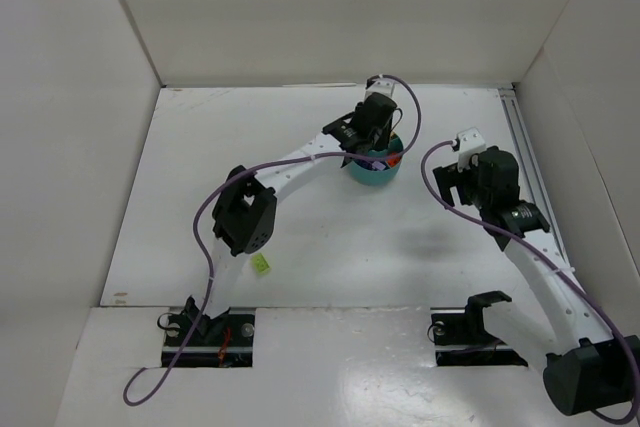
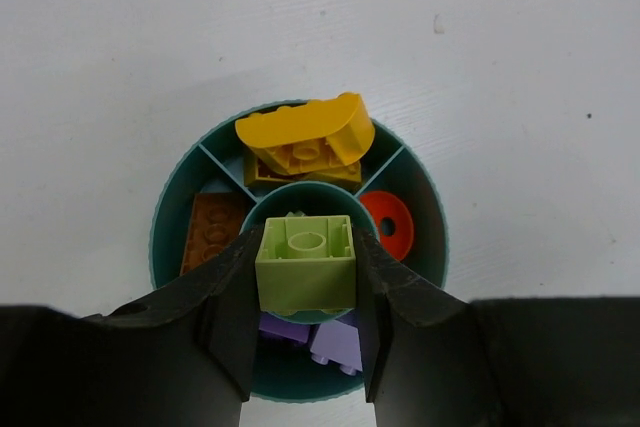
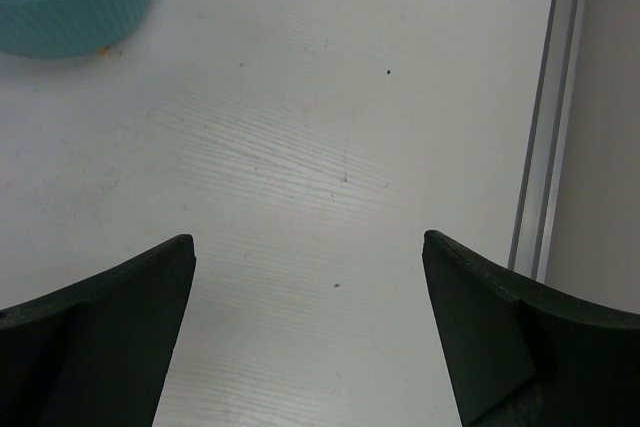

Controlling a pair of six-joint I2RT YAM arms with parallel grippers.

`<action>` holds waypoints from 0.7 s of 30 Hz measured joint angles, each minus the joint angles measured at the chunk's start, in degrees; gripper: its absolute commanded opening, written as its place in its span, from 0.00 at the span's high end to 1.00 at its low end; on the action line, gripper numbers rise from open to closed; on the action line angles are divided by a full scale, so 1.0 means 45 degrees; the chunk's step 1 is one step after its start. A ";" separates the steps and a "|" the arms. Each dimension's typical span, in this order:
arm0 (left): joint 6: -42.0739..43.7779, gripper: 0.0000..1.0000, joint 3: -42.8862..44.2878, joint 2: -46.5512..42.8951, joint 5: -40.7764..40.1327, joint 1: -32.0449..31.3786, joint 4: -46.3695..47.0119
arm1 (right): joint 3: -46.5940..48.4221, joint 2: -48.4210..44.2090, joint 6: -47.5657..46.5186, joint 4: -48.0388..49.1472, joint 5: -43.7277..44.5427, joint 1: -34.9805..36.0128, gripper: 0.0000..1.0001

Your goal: Sort the legos into containers by color

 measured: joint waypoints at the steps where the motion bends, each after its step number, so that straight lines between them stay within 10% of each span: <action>1: 0.0039 0.82 0.0000 0.0097 0.0010 0.0024 -0.0102 | 0.0000 0.0063 -0.0024 -0.0005 0.0010 0.0000 0.00; 21: 0.0204 0.31 0.0117 0.0330 0.0214 0.0102 -0.0452 | 0.0000 0.0534 -0.0418 0.0053 -0.0034 0.0000 0.00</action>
